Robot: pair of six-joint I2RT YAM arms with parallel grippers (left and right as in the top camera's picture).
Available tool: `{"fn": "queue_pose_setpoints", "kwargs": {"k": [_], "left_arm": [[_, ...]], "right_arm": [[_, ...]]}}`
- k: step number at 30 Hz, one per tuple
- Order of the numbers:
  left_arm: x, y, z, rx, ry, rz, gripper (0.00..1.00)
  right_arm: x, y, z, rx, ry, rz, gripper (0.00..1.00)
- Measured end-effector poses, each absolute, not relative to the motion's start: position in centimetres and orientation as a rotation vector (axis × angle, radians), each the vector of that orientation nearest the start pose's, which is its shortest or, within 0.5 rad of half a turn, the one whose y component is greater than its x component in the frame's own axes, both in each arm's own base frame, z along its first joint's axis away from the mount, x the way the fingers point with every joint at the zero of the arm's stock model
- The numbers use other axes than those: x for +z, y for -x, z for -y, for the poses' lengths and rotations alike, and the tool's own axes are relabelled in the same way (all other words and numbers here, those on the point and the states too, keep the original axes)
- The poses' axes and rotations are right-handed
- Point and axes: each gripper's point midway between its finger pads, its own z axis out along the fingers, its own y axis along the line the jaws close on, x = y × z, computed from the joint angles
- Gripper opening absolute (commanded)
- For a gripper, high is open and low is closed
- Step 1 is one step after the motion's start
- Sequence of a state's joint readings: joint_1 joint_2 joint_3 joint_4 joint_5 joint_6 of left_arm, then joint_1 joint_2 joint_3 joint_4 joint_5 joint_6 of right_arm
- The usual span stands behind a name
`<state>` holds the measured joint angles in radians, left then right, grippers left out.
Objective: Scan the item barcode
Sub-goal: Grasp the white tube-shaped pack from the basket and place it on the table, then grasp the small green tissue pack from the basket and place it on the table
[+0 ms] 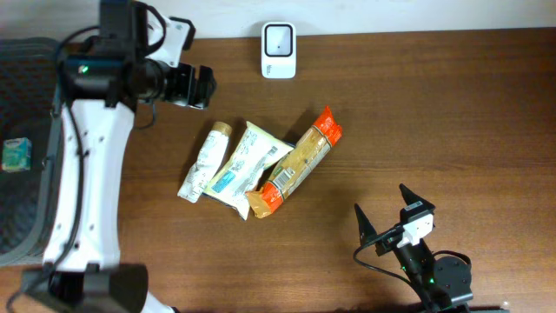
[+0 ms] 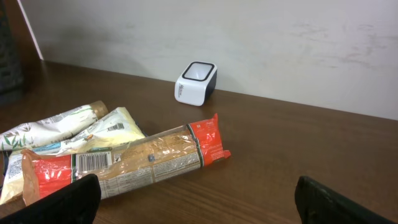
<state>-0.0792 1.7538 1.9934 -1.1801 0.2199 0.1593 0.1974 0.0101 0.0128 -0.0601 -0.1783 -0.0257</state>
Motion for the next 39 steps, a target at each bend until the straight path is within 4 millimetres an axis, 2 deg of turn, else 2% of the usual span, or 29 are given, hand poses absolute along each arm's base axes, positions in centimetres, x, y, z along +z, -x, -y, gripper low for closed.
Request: {"fn": "queue_pose_setpoints", "kwargs": {"k": [3,5,8,12,14,19,20,21,23,26,29,33,37,39], "left_arm": [[34.0,-43.2,6.2,-0.149,-0.356,-2.308,0.99],[35.8,-43.6,5.8,-0.123,-0.341,-2.238,0.99],[37.1,-43.8,4.7,-0.096,-0.31,-2.194,0.99],[37.9,-44.4,1.2,-0.041,-0.221,-2.173,0.99],[39.7,-44.3,-1.3,0.001,-0.16,-2.135,0.99],[46.5,-42.4,-8.1,0.129,0.013,-1.976,0.99],[47.4,-42.2,-9.2,0.147,0.039,-1.947,0.99],[48.6,-42.0,-10.9,0.181,0.078,-1.9,0.99],[49.7,-41.4,-14.5,0.25,0.155,-1.85,0.99],[49.3,-40.7,-17.6,0.296,0.226,-1.854,0.99],[47.7,-41.4,-19.5,0.298,0.275,-1.883,1.0],[46.4,-42.2,-19.9,0.288,0.282,-1.913,0.99],[45.6,-41.8,-19.9,0.282,0.295,-1.947,0.99],[45.1,-41.1,-21.0,0.292,0.33,-1.965,0.99]], "right_arm": [[16.3,-23.3,-7.8,0.276,0.318,-1.603,0.99],[16.3,-23.3,-7.8,0.277,0.318,-1.603,0.99],[16.3,-23.3,-7.8,0.277,0.318,-1.603,0.99],[16.3,-23.3,-7.8,0.277,0.318,-1.603,0.99],[16.3,-23.3,-7.8,0.277,0.318,-1.603,0.99],[16.3,-23.3,-7.8,0.277,0.318,-1.603,0.99],[16.3,-23.3,-7.8,0.277,0.318,-1.603,0.99],[16.3,-23.3,-7.8,0.277,0.317,-1.603,0.99],[16.3,-23.3,-7.8,0.277,0.318,-1.603,0.99],[16.3,-23.3,-7.8,0.277,0.318,-1.603,0.99],[16.3,-23.3,-7.8,0.276,0.318,-1.603,0.99],[16.3,-23.3,-7.8,0.277,0.318,-1.603,0.99],[16.3,-23.3,-7.8,0.277,0.318,-1.603,0.99],[16.3,-23.3,-7.8,0.277,0.317,-1.603,0.98]]}}
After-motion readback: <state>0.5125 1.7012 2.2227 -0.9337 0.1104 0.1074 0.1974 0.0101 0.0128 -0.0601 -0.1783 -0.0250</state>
